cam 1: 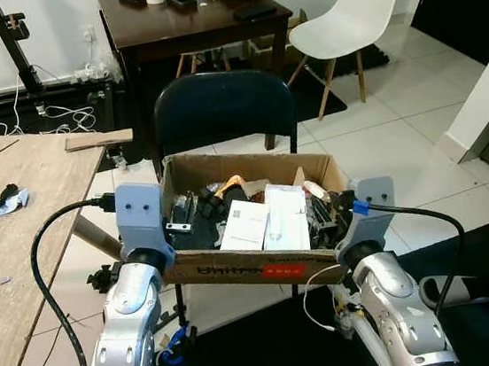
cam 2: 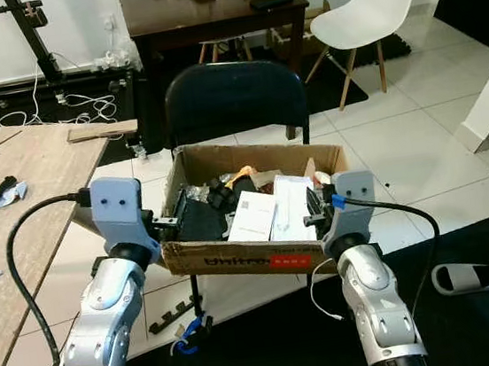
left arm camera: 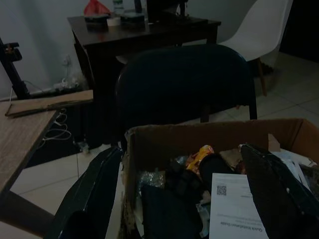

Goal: Picking trash to rubbish bin

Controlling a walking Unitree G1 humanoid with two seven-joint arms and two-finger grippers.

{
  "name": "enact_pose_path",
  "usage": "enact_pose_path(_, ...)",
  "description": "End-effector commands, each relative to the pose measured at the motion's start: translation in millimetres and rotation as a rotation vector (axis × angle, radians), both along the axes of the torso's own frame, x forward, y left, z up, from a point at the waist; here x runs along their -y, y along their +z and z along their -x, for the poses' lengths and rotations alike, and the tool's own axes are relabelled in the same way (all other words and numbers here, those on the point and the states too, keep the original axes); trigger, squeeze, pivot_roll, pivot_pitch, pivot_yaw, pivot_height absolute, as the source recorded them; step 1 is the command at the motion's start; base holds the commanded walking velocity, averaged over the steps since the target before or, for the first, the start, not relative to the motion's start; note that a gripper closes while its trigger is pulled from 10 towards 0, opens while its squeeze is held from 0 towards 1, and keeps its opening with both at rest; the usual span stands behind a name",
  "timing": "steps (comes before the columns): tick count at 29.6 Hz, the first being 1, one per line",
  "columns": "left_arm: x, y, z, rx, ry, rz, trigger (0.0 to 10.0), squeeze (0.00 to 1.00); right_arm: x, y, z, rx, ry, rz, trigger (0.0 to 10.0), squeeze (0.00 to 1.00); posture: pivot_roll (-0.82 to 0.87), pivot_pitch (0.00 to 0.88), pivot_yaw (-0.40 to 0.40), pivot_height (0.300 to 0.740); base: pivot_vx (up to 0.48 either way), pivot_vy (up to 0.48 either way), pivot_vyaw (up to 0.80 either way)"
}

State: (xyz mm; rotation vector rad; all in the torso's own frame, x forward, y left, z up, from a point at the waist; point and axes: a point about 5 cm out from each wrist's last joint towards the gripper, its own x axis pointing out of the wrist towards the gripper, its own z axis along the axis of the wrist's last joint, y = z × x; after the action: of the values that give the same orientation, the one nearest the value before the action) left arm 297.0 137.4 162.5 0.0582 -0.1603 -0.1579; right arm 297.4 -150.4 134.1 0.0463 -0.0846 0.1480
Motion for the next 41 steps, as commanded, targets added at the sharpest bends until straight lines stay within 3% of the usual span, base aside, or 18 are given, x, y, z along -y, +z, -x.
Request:
enact_pose_path(1, -0.8, -10.5, 1.3, -0.037, -0.003, -0.027, 10.0, 0.0, -2.1, -9.9, 1.3, -0.039, 0.02, 0.038, 10.0, 0.0, 0.05, 0.077, -0.026, 0.74, 0.0, 0.0, 0.0)
enact_pose_path(8, 0.3, -12.5, 3.0, -0.042, -0.008, -0.032, 10.0, 0.0, -4.2, -8.6, -0.4, -0.026, 0.029, 0.049, 10.0, 0.0, 0.05, 0.077, -0.026, 0.74, 0.0, 0.0, 0.19)
enact_pose_path(41, 3.7, -10.4, 5.4, -0.05, -0.022, -0.056, 10.0, 0.0, -2.0, -10.4, 1.2, -0.031, 0.014, 0.054, 10.0, 0.0, 0.05, 0.109, -0.011, 0.74, 0.0, 0.0, 0.8)
